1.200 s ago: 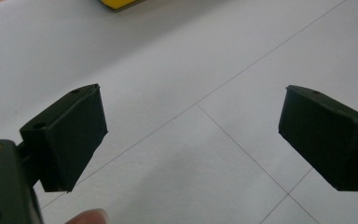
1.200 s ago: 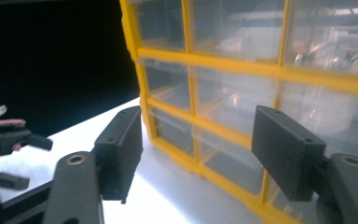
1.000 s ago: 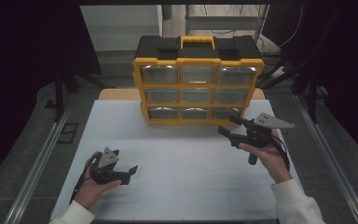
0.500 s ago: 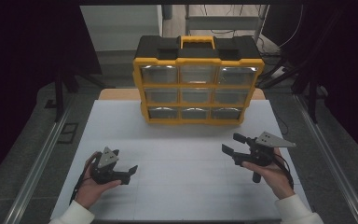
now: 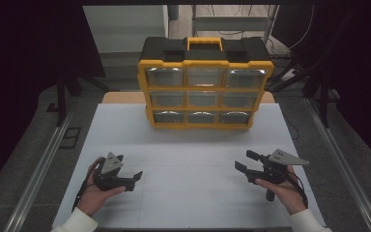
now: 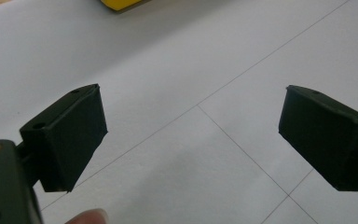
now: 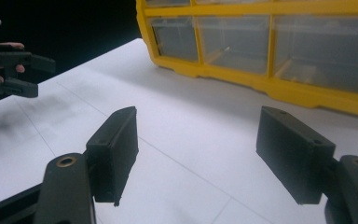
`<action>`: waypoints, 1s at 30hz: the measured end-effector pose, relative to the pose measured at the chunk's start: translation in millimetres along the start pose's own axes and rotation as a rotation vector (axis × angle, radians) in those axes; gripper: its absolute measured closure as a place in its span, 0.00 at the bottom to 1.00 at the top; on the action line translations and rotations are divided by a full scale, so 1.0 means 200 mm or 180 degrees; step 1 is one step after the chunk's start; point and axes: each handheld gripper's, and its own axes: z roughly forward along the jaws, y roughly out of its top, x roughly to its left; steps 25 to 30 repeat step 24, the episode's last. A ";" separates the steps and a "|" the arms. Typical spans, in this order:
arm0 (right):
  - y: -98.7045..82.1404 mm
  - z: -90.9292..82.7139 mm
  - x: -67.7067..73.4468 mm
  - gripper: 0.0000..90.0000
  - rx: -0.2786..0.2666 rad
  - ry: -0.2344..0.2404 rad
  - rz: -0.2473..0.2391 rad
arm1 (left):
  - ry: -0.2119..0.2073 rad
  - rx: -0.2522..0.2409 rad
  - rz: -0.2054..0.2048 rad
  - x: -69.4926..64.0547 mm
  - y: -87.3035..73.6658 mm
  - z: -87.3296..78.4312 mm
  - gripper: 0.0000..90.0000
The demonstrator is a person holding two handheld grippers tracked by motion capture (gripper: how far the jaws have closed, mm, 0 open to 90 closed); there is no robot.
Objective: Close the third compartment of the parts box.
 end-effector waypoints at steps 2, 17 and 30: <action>-0.01 0.00 0.00 0.33 0.0029 -0.0001 -0.0010 | 0.0000 -0.0002 0.0001 0.00 0.00 0.00 0.09; -0.04 0.00 -0.02 0.33 0.0082 0.0000 -0.0009 | 0.0005 0.0002 0.0000 0.00 0.00 0.00 0.09; -0.04 0.01 -0.02 0.33 0.0093 0.0010 -0.0015 | 0.0015 0.0009 -0.0003 0.00 0.00 0.00 0.09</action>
